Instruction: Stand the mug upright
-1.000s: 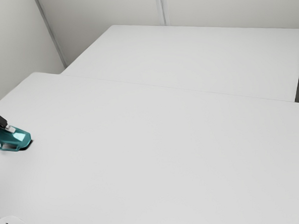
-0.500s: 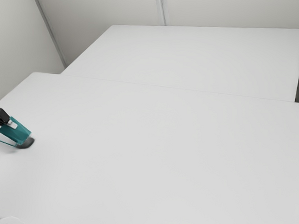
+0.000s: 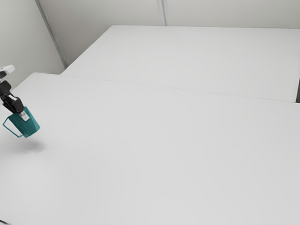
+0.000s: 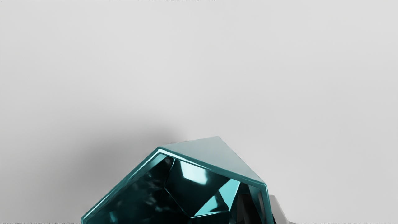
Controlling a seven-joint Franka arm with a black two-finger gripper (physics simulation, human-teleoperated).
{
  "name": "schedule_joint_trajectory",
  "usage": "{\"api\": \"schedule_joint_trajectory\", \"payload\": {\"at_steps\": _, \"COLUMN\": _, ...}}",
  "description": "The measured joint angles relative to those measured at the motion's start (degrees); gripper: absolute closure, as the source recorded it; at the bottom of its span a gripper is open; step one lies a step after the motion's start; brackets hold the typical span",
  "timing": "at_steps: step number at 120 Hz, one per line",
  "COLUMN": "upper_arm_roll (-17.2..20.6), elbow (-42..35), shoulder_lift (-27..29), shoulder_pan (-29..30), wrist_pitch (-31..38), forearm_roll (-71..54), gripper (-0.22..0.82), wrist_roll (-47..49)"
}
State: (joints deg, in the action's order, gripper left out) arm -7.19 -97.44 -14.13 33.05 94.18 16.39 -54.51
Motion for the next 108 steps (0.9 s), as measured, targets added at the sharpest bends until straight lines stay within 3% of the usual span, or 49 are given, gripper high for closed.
{"api": "schedule_joint_trajectory", "payload": {"at_steps": 14, "upper_arm_roll": -3.7, "elbow": -2.1, "shoulder_lift": 3.7, "shoulder_pan": -7.7, "wrist_pitch": 1.4, "forearm_roll": -2.7, "gripper": 0.78, "wrist_roll": 2.4}}
{"api": "schedule_joint_trajectory", "payload": {"at_steps": 28, "upper_arm_roll": -4.5, "elbow": -5.8, "shoulder_lift": 7.8, "shoulder_pan": -12.2, "wrist_pitch": 3.1, "forearm_roll": -5.3, "gripper": 0.78, "wrist_roll": 5.4}}
{"api": "schedule_joint_trajectory", "payload": {"at_steps": 74, "upper_arm_roll": -4.0, "elbow": -17.2, "shoulder_lift": 18.8, "shoulder_pan": -19.5, "wrist_pitch": 7.9, "forearm_roll": -12.7, "gripper": 0.78, "wrist_roll": 16.5}}
{"api": "schedule_joint_trajectory", "payload": {"at_steps": 108, "upper_arm_roll": -1.8, "elbow": -23.4, "shoulder_lift": 22.9, "shoulder_pan": -24.5, "wrist_pitch": 11.8, "forearm_roll": -18.3, "gripper": 0.78, "wrist_roll": 26.2}}
